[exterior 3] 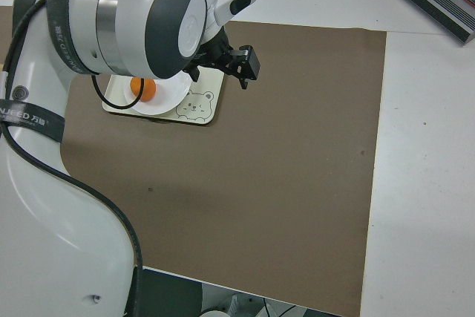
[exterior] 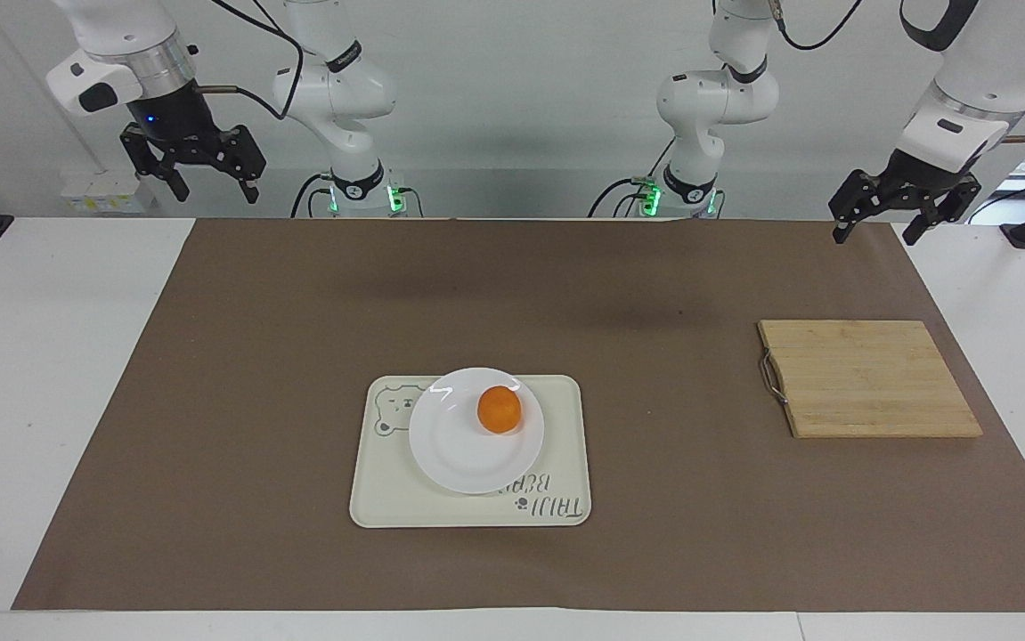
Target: Place orange and plate with both arms
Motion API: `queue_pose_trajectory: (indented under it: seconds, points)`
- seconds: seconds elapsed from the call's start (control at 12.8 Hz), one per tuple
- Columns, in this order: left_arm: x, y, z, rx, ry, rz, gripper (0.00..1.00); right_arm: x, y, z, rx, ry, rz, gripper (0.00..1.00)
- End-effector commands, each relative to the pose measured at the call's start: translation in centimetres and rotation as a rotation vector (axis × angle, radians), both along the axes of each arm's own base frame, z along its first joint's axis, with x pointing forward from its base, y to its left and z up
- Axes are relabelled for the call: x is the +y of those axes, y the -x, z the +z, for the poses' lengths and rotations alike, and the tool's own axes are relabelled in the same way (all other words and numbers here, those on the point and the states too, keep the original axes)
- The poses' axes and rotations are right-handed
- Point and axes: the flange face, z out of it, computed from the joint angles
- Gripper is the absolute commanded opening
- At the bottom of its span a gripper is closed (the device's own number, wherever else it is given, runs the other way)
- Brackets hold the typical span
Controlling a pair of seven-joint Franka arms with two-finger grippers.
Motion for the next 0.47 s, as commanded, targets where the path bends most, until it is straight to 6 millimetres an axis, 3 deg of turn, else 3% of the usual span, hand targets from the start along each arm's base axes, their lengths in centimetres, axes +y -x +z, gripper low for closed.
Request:
queue_pose_trajectory:
  seconds: [0.0, 0.39]
  points:
    - [0.25, 0.10, 0.10, -0.011, 0.013, 0.011, 1.00, -0.28, 0.13, 0.29, -0.001, 0.011, -0.010, 1.00]
    - [0.25, 0.10, 0.10, -0.011, 0.013, 0.013, 1.00, 0.04, 0.30, 0.43, -0.001, 0.018, -0.006, 1.00]
